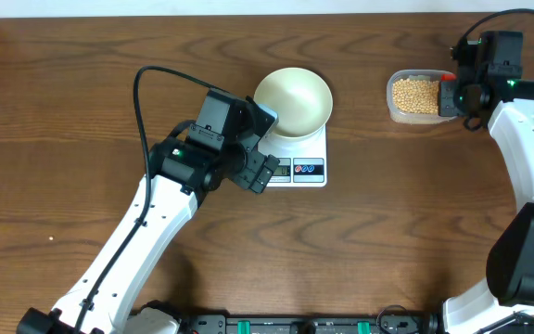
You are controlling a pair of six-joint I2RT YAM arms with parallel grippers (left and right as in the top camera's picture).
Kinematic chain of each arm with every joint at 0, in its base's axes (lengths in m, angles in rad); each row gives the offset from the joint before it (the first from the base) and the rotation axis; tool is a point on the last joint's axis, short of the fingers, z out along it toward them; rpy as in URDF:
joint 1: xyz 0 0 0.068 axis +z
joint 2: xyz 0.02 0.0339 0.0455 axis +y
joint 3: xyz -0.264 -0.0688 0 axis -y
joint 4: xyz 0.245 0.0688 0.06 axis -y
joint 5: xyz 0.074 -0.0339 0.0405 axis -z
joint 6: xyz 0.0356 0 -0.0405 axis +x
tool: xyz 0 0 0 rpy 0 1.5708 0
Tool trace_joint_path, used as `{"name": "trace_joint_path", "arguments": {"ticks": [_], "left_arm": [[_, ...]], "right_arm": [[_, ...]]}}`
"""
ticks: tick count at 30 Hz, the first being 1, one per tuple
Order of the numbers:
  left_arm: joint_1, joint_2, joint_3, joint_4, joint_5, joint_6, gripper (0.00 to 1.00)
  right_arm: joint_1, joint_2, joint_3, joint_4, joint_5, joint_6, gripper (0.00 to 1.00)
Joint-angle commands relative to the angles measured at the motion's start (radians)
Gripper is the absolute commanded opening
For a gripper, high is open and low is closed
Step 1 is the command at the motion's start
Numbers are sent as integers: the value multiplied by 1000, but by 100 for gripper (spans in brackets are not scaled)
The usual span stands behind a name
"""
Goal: Scoop item into bowl and weigh 50g on scale
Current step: 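Move the red scoop with the right gripper over the chickpea tub, then dip the red scoop into the chickpeas and scoop them up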
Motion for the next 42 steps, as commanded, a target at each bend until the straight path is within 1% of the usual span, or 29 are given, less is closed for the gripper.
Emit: {"name": "trace_joint_path", "arguments": {"ticks": [1, 9, 16, 22, 29, 37, 42], "left_arm": [[1, 6, 2, -1, -9, 2, 93], [1, 6, 2, -1, -9, 2, 93], [1, 6, 2, -1, -9, 2, 93], [1, 6, 2, -1, -9, 2, 93], [1, 6, 2, -1, -9, 2, 93], [1, 6, 2, -1, -9, 2, 93], [1, 6, 2, -1, -9, 2, 93]], "right_arm": [[-8, 30, 1, 0, -9, 38, 1], [-8, 125, 1, 0, -105, 68, 1], [-8, 126, 1, 0, -195, 77, 1], [-10, 126, 1, 1, -302, 130, 1], [-60, 126, 1, 10, -464, 196, 1], [-108, 126, 1, 30, -529, 278, 1], [-139, 126, 1, 30, -577, 284, 1]]}}
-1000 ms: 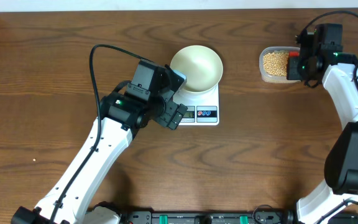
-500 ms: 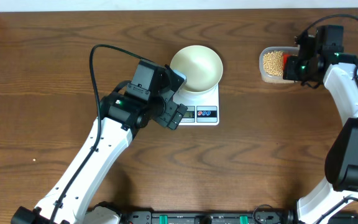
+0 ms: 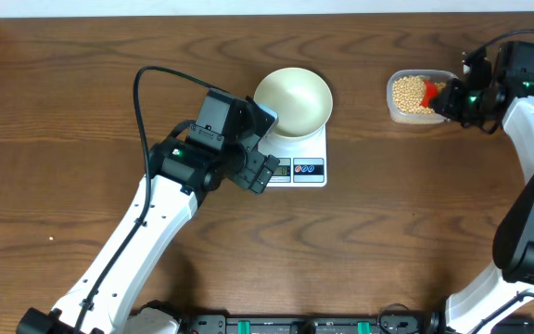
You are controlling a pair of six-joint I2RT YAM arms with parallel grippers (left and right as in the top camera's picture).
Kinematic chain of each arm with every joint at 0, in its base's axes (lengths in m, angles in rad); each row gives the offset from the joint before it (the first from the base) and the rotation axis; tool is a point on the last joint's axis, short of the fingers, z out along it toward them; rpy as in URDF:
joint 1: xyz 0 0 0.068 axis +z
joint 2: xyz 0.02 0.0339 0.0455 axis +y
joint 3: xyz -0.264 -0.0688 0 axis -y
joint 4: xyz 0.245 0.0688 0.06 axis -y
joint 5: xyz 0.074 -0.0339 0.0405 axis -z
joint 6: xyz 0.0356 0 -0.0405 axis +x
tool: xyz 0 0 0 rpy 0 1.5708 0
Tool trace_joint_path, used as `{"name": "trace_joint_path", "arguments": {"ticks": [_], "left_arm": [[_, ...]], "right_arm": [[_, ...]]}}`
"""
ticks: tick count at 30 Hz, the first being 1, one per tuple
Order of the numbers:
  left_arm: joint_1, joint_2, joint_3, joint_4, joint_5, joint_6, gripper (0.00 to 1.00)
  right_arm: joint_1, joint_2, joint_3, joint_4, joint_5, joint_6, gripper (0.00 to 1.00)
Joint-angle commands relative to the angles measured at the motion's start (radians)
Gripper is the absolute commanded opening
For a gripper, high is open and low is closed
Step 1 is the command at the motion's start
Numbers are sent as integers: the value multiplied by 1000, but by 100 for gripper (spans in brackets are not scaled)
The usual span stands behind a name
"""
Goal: Scoop item into bowl and weigh 50g on scale
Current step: 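Dip the red scoop into the chickpeas and scoop them up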
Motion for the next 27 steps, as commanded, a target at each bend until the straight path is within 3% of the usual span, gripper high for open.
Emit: {"name": "trace_joint_path", "arguments": {"ticks": [1, 27], "left_arm": [[1, 6, 2, -1, -9, 2, 93], [1, 6, 2, -1, -9, 2, 93]], "right_arm": [[-31, 8, 0, 3, -114, 25, 1], [-108, 75, 0, -21, -243, 2, 1]]}}
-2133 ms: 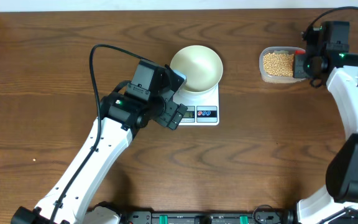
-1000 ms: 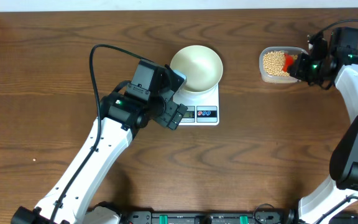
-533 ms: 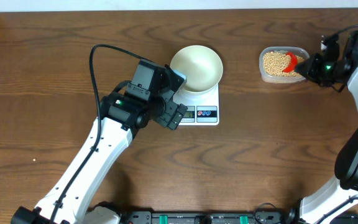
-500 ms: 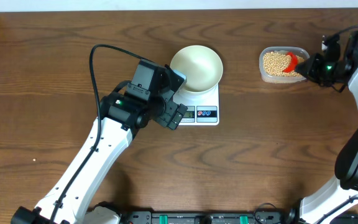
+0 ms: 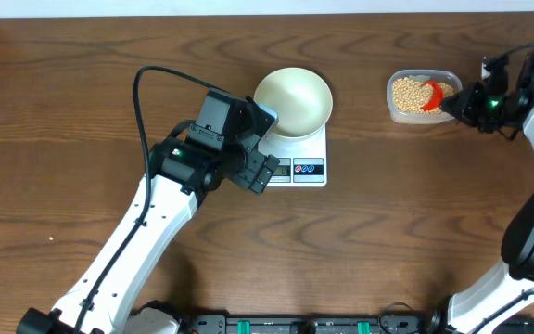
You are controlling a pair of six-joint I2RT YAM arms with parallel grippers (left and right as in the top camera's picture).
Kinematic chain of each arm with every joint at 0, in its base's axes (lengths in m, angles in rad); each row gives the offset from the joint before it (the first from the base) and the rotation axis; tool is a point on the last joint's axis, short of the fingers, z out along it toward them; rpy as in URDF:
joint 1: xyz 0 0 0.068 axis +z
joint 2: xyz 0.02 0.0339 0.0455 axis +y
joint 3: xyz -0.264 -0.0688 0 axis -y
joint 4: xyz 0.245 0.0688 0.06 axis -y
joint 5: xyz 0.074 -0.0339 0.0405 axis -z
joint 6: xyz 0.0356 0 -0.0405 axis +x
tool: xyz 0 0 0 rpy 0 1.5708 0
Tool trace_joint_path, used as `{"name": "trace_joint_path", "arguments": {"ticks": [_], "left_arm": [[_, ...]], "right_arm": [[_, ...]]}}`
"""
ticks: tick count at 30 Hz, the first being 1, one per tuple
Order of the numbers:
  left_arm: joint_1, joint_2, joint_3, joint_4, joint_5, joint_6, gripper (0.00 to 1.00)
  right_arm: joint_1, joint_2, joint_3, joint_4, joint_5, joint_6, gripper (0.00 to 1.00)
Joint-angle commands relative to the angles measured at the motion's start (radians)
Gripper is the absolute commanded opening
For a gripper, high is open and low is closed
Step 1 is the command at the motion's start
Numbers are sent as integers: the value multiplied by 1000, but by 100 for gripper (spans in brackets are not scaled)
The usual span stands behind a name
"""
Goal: Scoop item into bowl and weigh 50g on scale
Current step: 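Dip the red scoop into the chickpeas and scoop them up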
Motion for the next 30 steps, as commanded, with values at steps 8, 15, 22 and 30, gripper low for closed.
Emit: {"name": "trace_joint_path", "arguments": {"ticks": [8, 15, 22, 30], "left_arm": [[1, 6, 2, -1, -10, 2, 93], [1, 6, 2, -1, -10, 1, 93], [1, 6, 2, -1, -10, 2, 93], [1, 6, 2, -1, -10, 2, 93]], "right_arm": [[-5, 121, 0, 27, -129, -15, 1], [-27, 121, 0, 40, -218, -14, 1], [-85, 121, 0, 44, -335, -14, 1], [-127, 121, 0, 43, -385, -8, 1]]}}
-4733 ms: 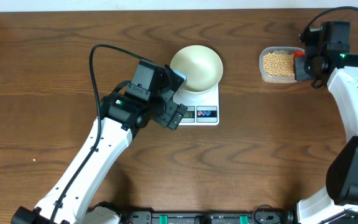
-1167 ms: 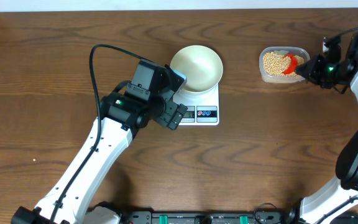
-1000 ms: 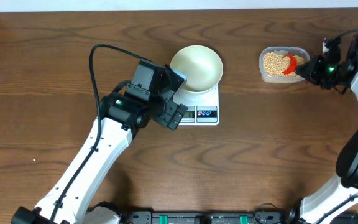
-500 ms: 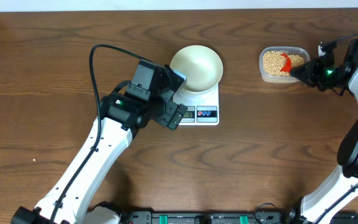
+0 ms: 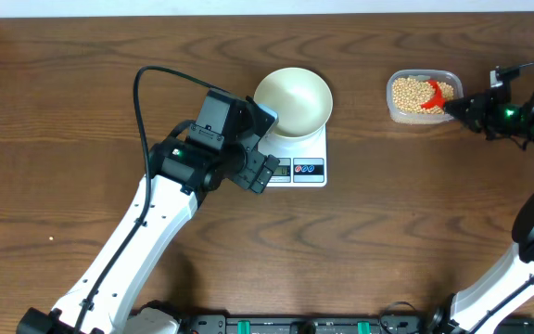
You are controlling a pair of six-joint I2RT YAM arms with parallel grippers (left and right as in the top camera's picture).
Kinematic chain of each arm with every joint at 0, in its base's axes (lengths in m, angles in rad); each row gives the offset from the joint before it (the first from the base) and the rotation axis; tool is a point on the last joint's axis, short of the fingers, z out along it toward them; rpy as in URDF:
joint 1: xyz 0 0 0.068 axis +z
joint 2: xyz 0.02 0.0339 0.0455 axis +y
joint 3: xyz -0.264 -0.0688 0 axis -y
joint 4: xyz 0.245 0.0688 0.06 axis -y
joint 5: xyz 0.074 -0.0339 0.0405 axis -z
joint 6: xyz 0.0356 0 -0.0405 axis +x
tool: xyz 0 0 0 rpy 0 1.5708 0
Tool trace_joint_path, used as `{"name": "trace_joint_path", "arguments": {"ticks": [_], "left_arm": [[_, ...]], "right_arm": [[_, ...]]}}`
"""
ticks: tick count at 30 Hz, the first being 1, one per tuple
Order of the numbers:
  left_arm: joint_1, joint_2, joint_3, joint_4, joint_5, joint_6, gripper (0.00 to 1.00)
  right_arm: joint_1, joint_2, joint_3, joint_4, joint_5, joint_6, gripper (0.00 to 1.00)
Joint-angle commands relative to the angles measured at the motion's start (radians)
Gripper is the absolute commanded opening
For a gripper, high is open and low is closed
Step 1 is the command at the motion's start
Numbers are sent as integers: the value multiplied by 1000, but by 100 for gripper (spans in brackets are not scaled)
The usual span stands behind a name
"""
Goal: Scoop item into bowl and weigh 50g on scale
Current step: 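Dip the red scoop into the chickpeas and scoop them up, then carry the filled scoop with the right gripper over the white bowl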
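Note:
A cream bowl [image 5: 292, 98] stands on the white scale [image 5: 306, 169] at the table's middle. To the right, a clear tub of yellow beans [image 5: 410, 96] holds the red scoop [image 5: 437, 92], whose head lies on the beans at the tub's right side. My right gripper [image 5: 456, 106] is shut on the scoop's handle just outside the tub's right wall, with the arm reaching in from the right. My left gripper [image 5: 265, 145] is open at the scale's left edge, one finger beside the bowl and one near the display.
A black cable [image 5: 146, 83] loops up from the left arm. The table's far edge runs close behind the tub and bowl. Bare wood lies between the scale and the tub.
The right wrist has shifted further right and slightly lower, and the scoop head now sits a little nearer the tub's right wall. The left arm, bowl and scale are unchanged.
First the right gripper hung over the tub's right rim with only a sliver of red showing. Then the scoop head lay in the beans. Afterwards the wrist stood further out to the right, handle laid lower, as it does now. The left arm stayed by the scale.

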Motion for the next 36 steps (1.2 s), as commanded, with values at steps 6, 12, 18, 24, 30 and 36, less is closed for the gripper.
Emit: {"name": "trace_joint_path", "arguments": {"ticks": [6, 12, 18, 24, 30, 36], "left_arm": [[1, 6, 2, -1, -9, 2, 93], [1, 6, 2, -1, -9, 2, 93], [1, 6, 2, -1, -9, 2, 93], [1, 6, 2, -1, -9, 2, 93], [1, 6, 2, -1, -9, 2, 93], [1, 6, 2, -1, -9, 2, 93]], "right_arm": [[-20, 8, 0, -2, -111, -13, 1], [-35, 8, 0, -6, -159, -13, 1], [-72, 8, 0, -16, -232, -42, 1], [-107, 8, 0, -32, -338, -99, 1], [-120, 8, 0, -31, -451, -106, 1], [-120, 8, 0, -29, -560, -106, 1]]}}
